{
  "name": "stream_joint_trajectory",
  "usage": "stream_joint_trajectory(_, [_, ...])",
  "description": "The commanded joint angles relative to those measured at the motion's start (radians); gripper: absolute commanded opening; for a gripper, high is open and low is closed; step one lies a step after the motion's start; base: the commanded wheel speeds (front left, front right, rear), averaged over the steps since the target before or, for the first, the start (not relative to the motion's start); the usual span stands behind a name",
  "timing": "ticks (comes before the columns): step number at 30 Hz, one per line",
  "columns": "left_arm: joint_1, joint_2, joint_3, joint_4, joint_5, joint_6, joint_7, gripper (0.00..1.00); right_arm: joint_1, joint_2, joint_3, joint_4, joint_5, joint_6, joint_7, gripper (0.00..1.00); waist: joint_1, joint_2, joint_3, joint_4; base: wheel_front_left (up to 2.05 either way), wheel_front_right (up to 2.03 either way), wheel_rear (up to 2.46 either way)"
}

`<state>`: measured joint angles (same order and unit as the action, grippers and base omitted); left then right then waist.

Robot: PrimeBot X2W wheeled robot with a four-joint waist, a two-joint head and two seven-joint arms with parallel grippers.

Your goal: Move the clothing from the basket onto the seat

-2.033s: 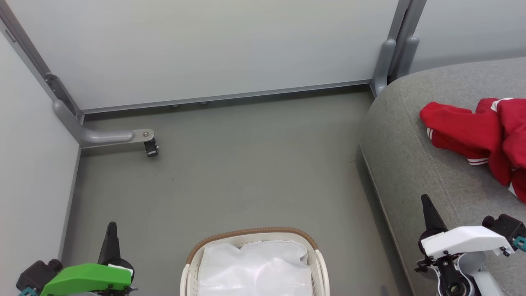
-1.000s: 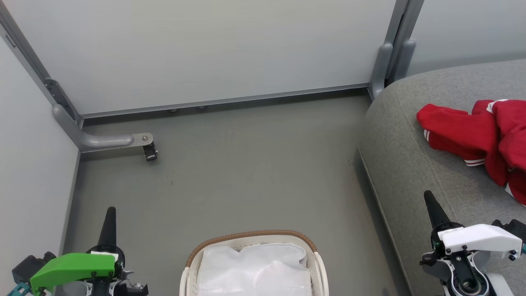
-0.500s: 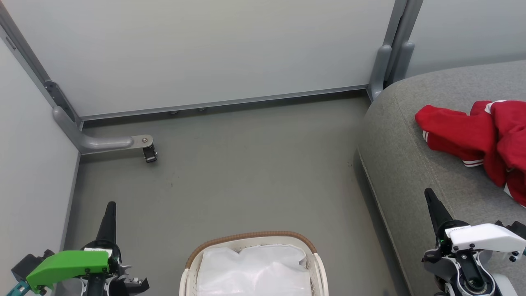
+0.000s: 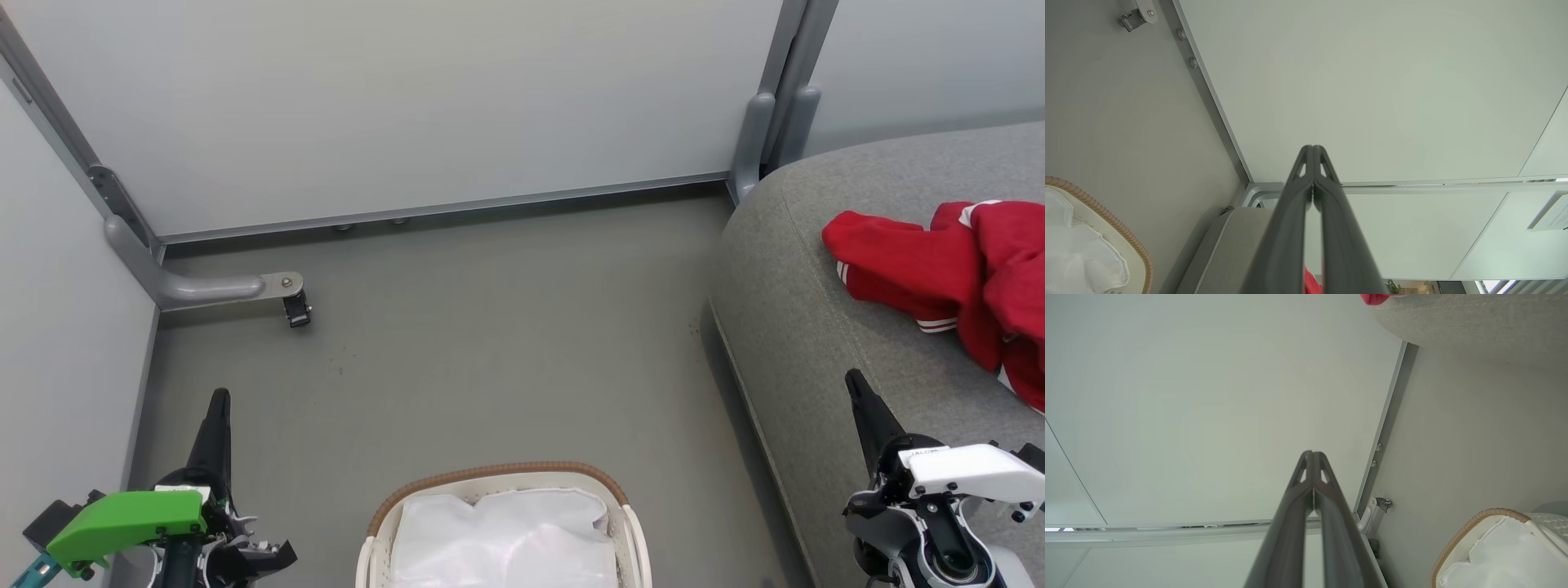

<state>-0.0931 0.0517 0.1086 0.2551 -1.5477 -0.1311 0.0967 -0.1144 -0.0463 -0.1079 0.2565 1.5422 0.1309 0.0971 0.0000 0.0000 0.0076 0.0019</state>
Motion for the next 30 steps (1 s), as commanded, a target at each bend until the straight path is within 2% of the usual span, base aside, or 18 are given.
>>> stream_joint_trajectory(1, [-0.020, -0.001, 0.005, -0.007, -0.017, 0.001, 0.008, 0.00, 0.008, -0.006, -0.004, -0.007, 0.020, 0.000, 0.007, 0.00, 0.0000, 0.0000, -0.001, 0.000, 0.00, 0.00, 0.00])
stream_joint_trajectory(9, [-0.025, -0.002, 0.008, -0.013, -0.068, 0.001, 0.020, 0.00, 0.011, -0.007, -0.008, -0.015, 0.072, 0.000, 0.021, 0.00, 0.0000, 0.0000, -0.004, -0.002, 0.00, 0.00, 0.00])
stream_joint_trajectory(30, [-0.021, -0.002, 0.007, -0.012, -0.067, 0.001, 0.021, 0.00, 0.011, -0.007, -0.008, -0.014, 0.073, 0.000, 0.020, 0.00, 0.0000, 0.0000, -0.004, -0.002, 0.00, 0.00, 0.00])
